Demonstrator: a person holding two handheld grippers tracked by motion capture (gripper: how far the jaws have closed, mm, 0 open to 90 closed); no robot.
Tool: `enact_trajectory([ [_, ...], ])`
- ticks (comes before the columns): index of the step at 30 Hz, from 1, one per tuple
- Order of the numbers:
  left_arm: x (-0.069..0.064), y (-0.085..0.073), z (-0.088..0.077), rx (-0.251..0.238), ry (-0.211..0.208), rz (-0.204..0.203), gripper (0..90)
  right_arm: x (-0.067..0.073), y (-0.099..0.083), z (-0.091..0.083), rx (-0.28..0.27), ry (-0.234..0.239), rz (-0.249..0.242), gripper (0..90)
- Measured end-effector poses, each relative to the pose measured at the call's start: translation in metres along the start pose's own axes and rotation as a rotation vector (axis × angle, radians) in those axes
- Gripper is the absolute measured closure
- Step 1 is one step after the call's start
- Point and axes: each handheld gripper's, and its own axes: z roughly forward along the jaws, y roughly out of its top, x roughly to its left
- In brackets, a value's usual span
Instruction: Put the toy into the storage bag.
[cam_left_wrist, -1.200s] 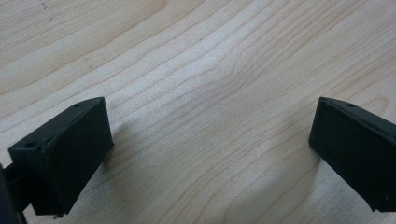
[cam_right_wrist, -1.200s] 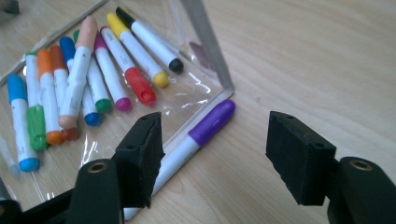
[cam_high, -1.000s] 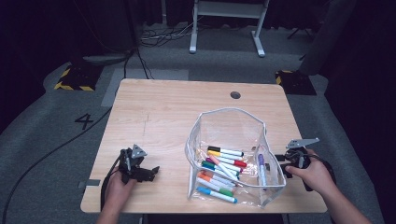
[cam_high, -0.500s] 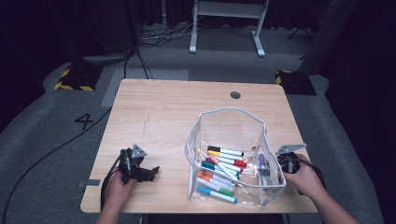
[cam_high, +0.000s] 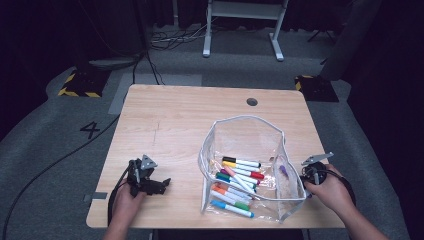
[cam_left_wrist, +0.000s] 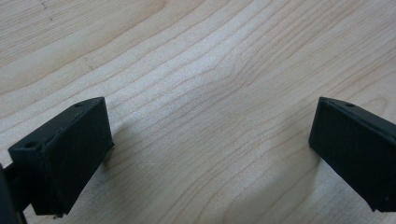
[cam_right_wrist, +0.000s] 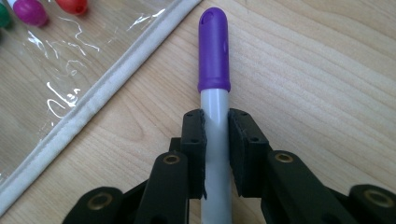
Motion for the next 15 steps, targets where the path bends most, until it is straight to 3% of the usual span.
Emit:
enact_trajectory([
  [6,0.000,0.000,0.000,0.000,0.000,0.000,0.0,-0.005,0.003,-0.011,-0.035,0.041,0.019,77.1],
  [15,0.000,0.000,0.000,0.000,0.000,0.000,0.0,-0.008,0.023,-0.059,-0.126,0.084,-0.008,77.1],
])
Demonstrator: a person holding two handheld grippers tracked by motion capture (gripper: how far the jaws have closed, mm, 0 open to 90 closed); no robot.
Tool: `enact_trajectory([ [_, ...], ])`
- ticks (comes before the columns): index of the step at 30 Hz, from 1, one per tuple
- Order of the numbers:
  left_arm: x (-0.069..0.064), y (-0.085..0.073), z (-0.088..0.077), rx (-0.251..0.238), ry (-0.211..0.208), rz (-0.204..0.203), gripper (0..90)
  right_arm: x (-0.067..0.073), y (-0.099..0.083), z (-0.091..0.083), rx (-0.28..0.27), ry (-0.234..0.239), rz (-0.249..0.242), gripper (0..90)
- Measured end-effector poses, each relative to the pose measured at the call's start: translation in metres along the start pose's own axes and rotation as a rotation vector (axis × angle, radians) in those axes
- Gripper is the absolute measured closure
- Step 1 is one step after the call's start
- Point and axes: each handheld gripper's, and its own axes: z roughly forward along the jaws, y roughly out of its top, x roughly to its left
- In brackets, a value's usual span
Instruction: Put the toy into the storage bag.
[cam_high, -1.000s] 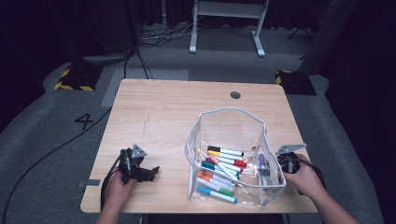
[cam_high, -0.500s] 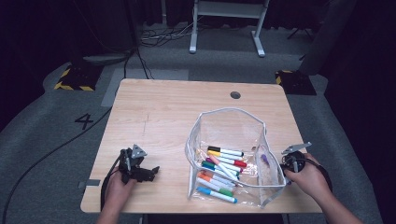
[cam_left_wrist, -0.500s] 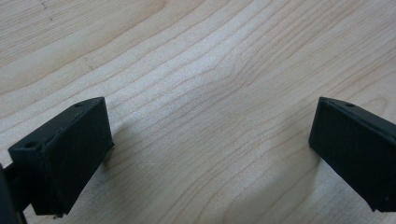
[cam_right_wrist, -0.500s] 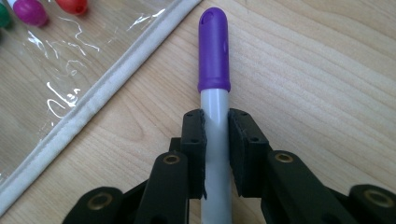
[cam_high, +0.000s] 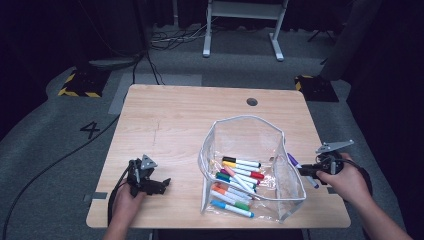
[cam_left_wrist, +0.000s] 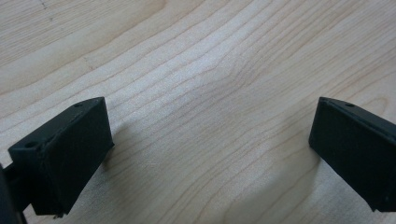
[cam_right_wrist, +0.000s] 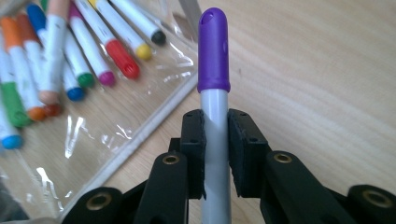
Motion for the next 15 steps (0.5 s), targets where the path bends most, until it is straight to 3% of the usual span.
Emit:
enact_trajectory([
  [15,0.000,0.000,0.000,0.000,0.000,0.000,0.0,0.022,0.059,-0.084,-0.117,0.032,-0.102,77.0],
])
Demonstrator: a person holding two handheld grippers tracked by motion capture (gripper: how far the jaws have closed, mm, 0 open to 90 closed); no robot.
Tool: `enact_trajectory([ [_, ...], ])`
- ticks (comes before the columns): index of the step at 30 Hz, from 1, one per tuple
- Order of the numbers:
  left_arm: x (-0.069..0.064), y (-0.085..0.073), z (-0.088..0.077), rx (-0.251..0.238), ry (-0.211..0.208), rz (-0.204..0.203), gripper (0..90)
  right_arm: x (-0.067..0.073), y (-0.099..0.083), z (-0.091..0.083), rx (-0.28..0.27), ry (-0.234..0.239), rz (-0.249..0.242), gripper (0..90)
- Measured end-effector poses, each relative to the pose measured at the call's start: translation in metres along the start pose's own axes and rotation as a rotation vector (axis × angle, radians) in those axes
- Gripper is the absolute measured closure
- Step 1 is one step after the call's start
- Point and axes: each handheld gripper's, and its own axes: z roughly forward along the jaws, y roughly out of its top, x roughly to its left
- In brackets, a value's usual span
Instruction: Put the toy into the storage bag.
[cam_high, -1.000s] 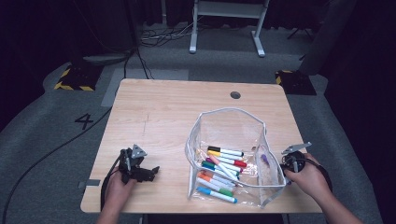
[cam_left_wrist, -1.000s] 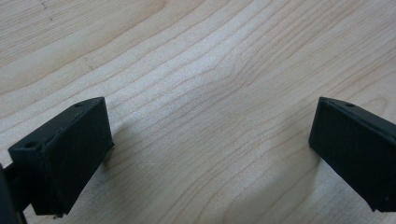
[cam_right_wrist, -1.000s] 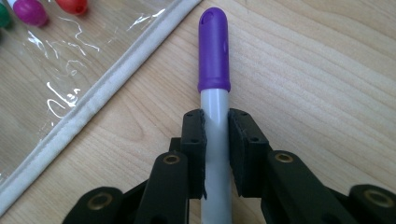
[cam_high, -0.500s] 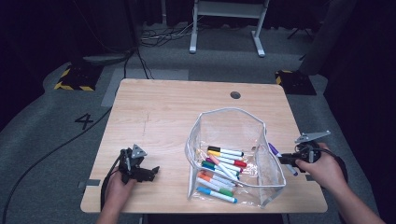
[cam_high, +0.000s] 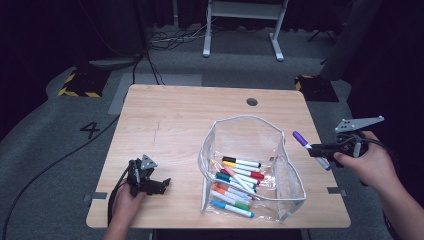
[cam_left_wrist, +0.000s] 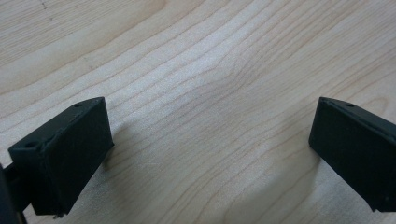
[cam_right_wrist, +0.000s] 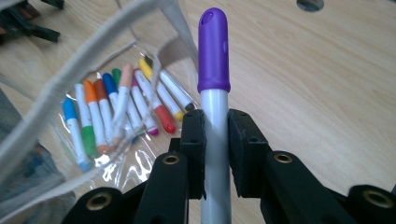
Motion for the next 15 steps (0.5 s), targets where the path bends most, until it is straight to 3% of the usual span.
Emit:
enact_trajectory([
  [9,0.000,0.000,0.000,0.000,0.000,0.000,0.0,0.022,0.031,-0.016,-0.008,0.064,-0.067,77.1],
  [15,0.000,0.000,0.000,0.000,0.000,0.000,0.0,0.048,0.058,-0.006,0.000,0.134,-0.157,77.0],
])
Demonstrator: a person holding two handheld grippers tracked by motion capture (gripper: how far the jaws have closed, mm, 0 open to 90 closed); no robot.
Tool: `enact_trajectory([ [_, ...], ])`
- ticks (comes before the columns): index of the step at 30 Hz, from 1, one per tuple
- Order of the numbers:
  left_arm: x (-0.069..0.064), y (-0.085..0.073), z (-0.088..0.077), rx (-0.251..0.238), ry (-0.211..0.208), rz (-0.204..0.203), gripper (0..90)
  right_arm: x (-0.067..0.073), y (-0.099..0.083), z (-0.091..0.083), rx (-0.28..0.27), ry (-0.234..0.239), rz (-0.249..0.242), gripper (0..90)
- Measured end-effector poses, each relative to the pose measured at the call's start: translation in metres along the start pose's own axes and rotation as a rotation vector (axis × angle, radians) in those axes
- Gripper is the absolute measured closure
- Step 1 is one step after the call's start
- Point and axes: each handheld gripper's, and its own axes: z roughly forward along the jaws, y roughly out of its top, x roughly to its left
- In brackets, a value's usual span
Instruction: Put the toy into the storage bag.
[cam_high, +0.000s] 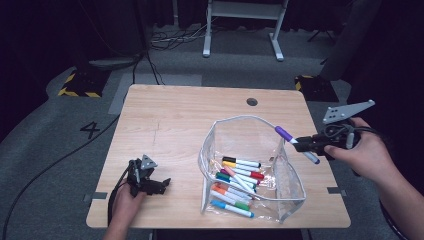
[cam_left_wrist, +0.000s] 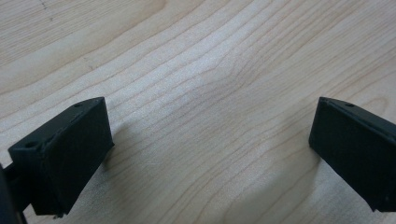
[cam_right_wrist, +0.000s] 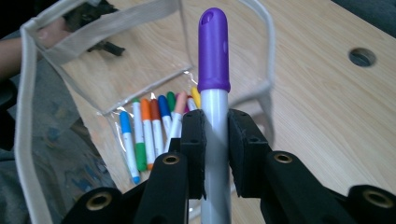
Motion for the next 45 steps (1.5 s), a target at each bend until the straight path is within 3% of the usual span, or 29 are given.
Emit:
enact_trajectory([
  [13,0.000,-0.002,-0.002,0.000,0.000,0.001,0.0,0.031,0.049,0.051,0.047,0.104,-0.161,77.0],
  [23,0.001,0.000,0.000,-0.001,0.005,-0.001,0.0,0.048,0.067,0.088,0.092,0.151,-0.222,77.0],
  [29,0.000,0.001,0.000,0.002,0.004,-0.002,0.0,0.055,0.072,0.122,0.140,0.189,-0.239,77.0],
  [37,0.001,0.001,0.001,0.003,0.003,0.000,0.0,0.058,0.075,0.145,0.175,0.207,-0.245,77.0],
  [45,0.001,0.001,0.001,0.004,0.003,0.000,0.0,0.059,0.064,0.169,0.281,0.213,-0.240,77.0],
])
